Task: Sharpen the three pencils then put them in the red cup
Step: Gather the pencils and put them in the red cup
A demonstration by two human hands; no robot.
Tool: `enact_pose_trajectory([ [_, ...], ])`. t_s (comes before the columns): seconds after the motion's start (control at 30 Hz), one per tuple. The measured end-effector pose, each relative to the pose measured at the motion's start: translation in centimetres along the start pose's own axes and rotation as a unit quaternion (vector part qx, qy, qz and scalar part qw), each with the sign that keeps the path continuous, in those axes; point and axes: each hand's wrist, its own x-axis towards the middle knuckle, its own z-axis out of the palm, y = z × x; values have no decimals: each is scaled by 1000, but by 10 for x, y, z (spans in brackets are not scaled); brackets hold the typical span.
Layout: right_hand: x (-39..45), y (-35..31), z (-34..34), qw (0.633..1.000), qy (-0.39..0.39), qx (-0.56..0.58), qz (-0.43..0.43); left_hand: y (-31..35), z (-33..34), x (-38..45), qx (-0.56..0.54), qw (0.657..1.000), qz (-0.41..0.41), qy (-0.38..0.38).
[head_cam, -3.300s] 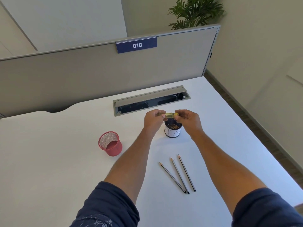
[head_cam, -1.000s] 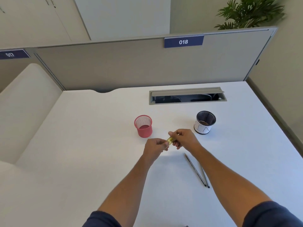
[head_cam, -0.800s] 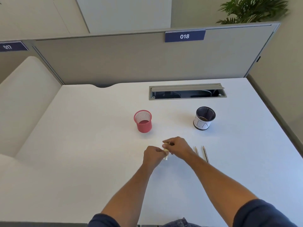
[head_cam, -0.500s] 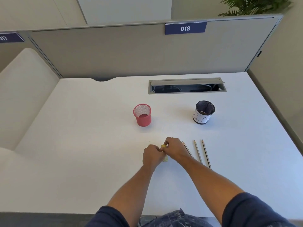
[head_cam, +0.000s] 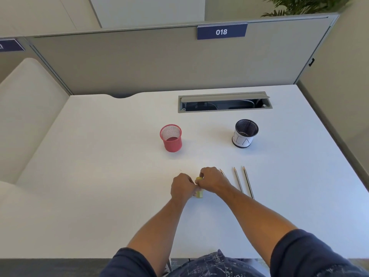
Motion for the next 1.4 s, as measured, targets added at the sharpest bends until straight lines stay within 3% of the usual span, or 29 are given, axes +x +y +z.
enact_pose_trajectory([
  [0.13,0,9,-8,1000,11,17,3,6,-3,0,38,999,16,26],
  [0.33,-9,42,-41,988,122,50,83,45,17,-3,49,994,84,41],
  [0.47,-17,68,-56,972,162,38,167,72,43,0,7,997,73,2],
  [0.63,-26,81,-54,963,154,36,216,88,65,3,0,999,41,-19],
  [1.07,-25,71,-41,974,123,6,188,101,74,14,-19,997,-28,-64],
  [1.2,-19,71,-43,976,111,8,187,100,68,20,-61,995,-19,-80],
  [1.4,-4,57,-57,974,135,54,174,115,31,37,-77,996,41,-33],
])
